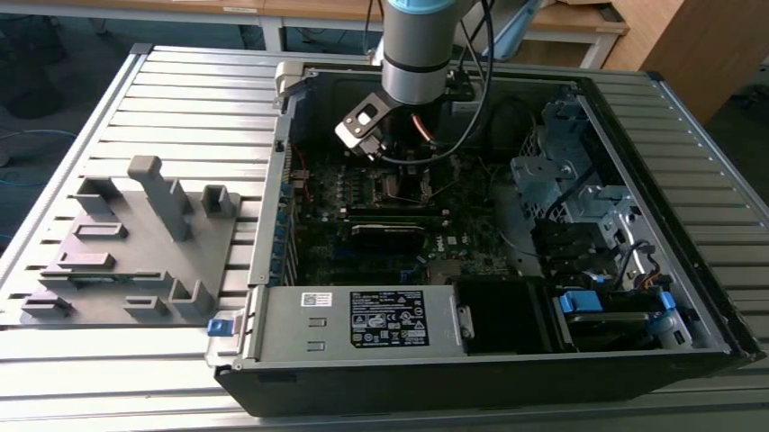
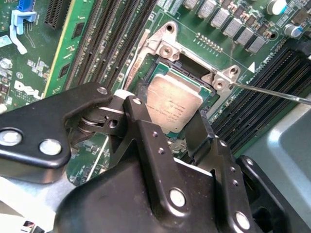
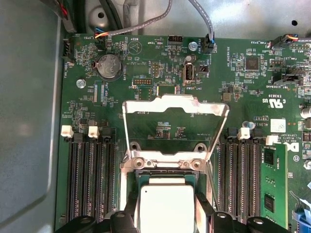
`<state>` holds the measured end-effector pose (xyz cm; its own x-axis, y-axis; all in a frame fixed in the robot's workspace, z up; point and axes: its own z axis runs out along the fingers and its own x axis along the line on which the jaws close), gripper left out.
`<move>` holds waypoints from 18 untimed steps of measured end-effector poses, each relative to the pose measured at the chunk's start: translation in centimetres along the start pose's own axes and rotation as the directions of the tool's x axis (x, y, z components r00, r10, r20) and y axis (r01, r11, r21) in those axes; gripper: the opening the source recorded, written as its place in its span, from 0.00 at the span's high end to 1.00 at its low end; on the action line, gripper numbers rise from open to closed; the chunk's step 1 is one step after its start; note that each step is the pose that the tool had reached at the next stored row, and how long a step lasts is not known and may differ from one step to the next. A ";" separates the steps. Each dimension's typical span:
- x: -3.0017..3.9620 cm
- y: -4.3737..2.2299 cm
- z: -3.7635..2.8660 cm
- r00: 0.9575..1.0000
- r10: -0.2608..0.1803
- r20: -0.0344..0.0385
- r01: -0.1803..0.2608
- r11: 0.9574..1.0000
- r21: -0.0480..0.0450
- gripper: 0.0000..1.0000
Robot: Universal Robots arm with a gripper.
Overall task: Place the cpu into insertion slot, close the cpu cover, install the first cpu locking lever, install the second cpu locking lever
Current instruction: 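Place the cpu into insertion slot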
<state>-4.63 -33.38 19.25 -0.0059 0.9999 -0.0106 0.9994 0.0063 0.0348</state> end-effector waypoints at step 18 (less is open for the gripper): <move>0.00 0.00 -0.07 1.000 0.003 -0.001 -0.003 1.000 0.000 0.46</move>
<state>-4.63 -33.38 19.32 -0.0032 0.9999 -0.0099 0.9994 0.0035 0.0347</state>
